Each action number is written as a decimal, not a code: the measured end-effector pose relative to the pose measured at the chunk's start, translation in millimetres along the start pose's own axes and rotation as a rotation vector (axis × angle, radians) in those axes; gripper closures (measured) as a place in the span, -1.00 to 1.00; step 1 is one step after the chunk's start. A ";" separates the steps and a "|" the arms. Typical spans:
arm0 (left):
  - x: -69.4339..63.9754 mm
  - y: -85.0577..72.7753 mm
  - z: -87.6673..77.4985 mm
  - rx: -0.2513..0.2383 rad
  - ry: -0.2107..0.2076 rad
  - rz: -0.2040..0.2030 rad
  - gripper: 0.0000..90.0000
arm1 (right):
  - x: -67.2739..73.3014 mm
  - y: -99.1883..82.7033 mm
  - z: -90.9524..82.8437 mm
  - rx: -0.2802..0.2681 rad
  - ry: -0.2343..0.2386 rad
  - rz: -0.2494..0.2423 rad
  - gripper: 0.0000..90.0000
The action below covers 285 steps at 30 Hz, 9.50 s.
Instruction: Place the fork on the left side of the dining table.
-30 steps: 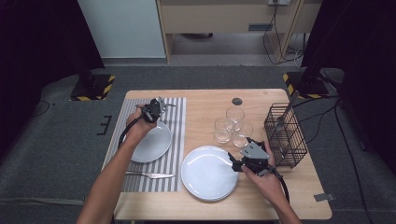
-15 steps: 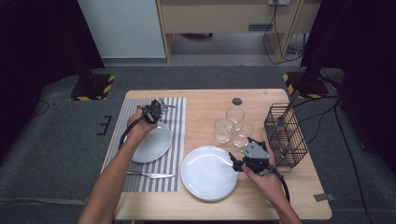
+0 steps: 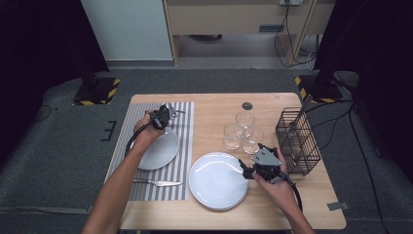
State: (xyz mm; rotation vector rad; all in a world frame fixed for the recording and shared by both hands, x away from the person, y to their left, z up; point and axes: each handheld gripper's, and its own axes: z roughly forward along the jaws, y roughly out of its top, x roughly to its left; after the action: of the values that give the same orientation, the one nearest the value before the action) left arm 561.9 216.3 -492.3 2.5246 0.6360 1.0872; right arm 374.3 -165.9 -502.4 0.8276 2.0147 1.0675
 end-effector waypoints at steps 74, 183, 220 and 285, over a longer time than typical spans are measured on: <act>-16.7 -6.9 13.6 0.049 -0.053 0.083 0.87 | -3.5 -1.4 -1.4 0.006 -0.003 0.028 -0.79; -10.2 -4.4 -11.6 0.017 0.002 0.012 0.38 | -2.7 -2.2 -0.2 0.028 0.011 0.037 -0.80; -16.9 12.2 1.9 0.008 -0.014 0.012 0.36 | -4.4 -2.6 -1.7 0.028 0.010 0.044 -0.81; -26.1 19.3 9.9 0.007 -0.007 0.021 0.32 | -5.5 -4.1 -0.3 0.039 0.009 0.047 -0.81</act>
State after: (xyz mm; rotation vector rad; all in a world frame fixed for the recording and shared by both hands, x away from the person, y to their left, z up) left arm 558.6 185.3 -505.9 2.5454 0.6146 1.0849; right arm 376.2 -172.3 -504.3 0.8956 2.0385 1.0624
